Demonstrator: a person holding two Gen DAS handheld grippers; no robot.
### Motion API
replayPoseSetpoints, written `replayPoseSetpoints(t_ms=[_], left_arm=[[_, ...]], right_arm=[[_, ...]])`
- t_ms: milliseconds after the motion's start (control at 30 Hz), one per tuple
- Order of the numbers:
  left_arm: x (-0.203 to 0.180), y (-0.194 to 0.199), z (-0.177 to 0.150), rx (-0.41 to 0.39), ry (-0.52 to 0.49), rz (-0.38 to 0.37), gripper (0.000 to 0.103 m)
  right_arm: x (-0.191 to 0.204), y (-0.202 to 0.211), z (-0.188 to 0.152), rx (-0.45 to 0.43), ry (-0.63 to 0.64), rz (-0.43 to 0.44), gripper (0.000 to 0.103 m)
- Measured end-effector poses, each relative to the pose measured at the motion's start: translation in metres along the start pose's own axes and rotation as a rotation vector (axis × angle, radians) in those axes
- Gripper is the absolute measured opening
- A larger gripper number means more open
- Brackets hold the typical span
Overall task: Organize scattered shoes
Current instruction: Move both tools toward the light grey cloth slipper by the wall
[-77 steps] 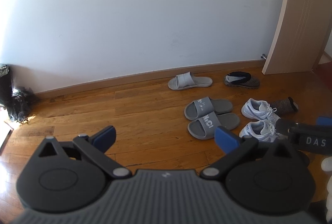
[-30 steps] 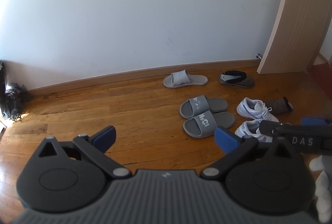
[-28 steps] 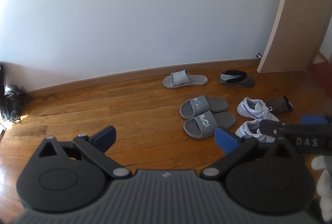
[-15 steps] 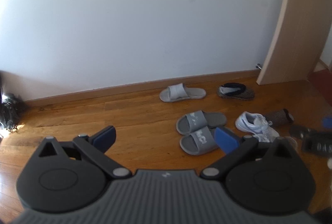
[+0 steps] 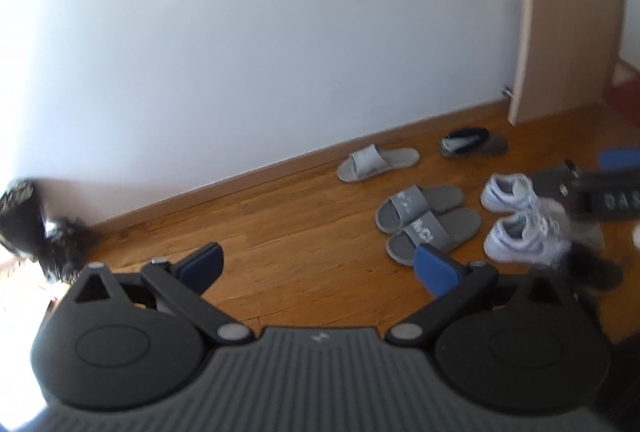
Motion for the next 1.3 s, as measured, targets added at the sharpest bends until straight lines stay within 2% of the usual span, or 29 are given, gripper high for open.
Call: replayPoseSetpoints(t_ms=[167, 233, 367, 467, 567, 667, 767, 867, 1000, 1100, 1200, 1300], left_arm=[[0.001, -0.034, -0.003, -0.043, 0.067, -0.011, 0.103], [-0.002, -0.059, -0.010, -0.026, 0.077, -0.023, 0.103], [-0.020, -0.121, -0.013, 0.008, 0.005, -0.066, 0.103], [-0.030, -0.149, 0.001, 0.028, 0.017, -0.060, 0.103], [-0.041, -0.163, 0.019, 0.034, 0.006, -0.067, 0.103], [-0.055, -0.164, 0.059, -0.001, 0.003, -0.094, 0.103], [-0.069, -0.154, 0.105, -0.069, 0.025, -0.116, 0.103], [-0.083, -0.137, 0.134, -0.104, 0.039, -0.145, 0.103], [-0.098, -0.102, 0.133, -0.110, 0.019, -0.194, 0.103], [-0.100, -0.084, 0.117, -0.095, -0.047, -0.203, 0.103], [-0.089, -0.081, 0.110, -0.065, -0.067, -0.196, 0.103], [-0.063, -0.065, 0.118, -0.076, -0.098, -0.174, 0.103]], right_arm=[[-0.010, 0.004, -0.015, 0.099, -0.095, 0.055, 0.102], [-0.009, -0.001, -0.025, 0.150, -0.097, 0.067, 0.102], [-0.012, -0.020, -0.036, 0.254, -0.099, 0.050, 0.102], [-0.027, -0.029, -0.035, 0.269, -0.142, 0.011, 0.102], [-0.052, -0.023, -0.029, 0.229, -0.193, -0.037, 0.102], [-0.081, -0.011, -0.028, 0.158, -0.182, -0.133, 0.102], [-0.124, 0.015, -0.031, 0.073, -0.195, -0.302, 0.102], [-0.155, 0.038, -0.036, 0.049, -0.287, -0.382, 0.102], [-0.170, 0.053, -0.032, -0.007, -0.337, -0.336, 0.102], [-0.174, 0.042, -0.025, -0.017, -0.403, -0.275, 0.102], [-0.168, 0.027, -0.016, -0.005, -0.478, -0.212, 0.102], [-0.147, 0.018, -0.007, -0.017, -0.472, -0.171, 0.102]])
Point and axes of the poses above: each gripper's, at about its wrist camera, not at the fingertips, and y roughly against the way its jaws point, x to its left, z to its top, the point moved 5 cm from there along -y, roughly the way its jaws point, and after that the axes turned 9 degrees about -y, right-handed, at the moved point
